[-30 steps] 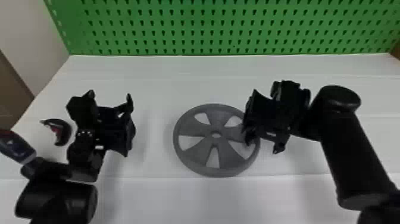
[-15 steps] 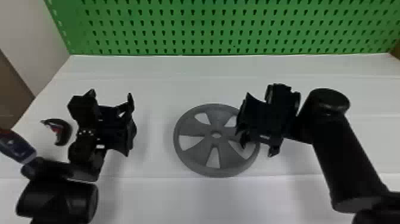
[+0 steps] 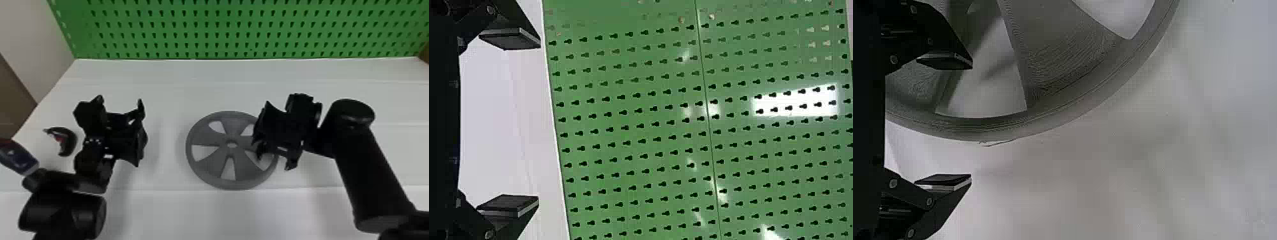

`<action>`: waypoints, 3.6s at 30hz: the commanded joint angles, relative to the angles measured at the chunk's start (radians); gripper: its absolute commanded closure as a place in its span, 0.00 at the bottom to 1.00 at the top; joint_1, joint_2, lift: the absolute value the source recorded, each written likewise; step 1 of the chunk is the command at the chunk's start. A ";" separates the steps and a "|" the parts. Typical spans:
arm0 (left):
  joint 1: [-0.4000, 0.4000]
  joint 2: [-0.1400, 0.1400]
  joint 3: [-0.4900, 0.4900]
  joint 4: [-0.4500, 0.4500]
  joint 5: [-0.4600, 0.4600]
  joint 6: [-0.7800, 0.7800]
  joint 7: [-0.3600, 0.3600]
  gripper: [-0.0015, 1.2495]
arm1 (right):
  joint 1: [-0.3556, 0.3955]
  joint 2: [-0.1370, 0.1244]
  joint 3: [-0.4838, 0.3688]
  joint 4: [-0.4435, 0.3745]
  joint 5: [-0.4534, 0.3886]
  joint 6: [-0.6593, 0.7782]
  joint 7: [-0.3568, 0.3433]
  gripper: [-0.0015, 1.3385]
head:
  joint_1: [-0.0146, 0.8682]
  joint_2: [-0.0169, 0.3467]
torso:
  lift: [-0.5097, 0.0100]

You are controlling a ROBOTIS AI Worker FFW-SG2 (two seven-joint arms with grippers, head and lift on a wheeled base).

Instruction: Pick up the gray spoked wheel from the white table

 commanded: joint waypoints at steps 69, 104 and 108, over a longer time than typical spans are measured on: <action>0.001 0.003 -0.003 0.000 0.000 0.008 0.001 0.14 | -0.070 -0.005 -0.051 -0.004 0.013 0.141 -0.002 0.75 | 0.93 0.17 | 0.79; -0.001 0.003 -0.003 0.000 0.000 0.008 0.001 0.14 | -0.148 -0.035 -0.097 -0.088 -0.286 0.230 -0.091 0.75 | 0.93 0.17 | 0.79; -0.003 0.003 -0.005 0.000 0.000 0.009 0.001 0.14 | -0.148 -0.035 -0.099 -0.090 -0.286 0.233 -0.091 0.75 | 0.93 0.17 | 0.79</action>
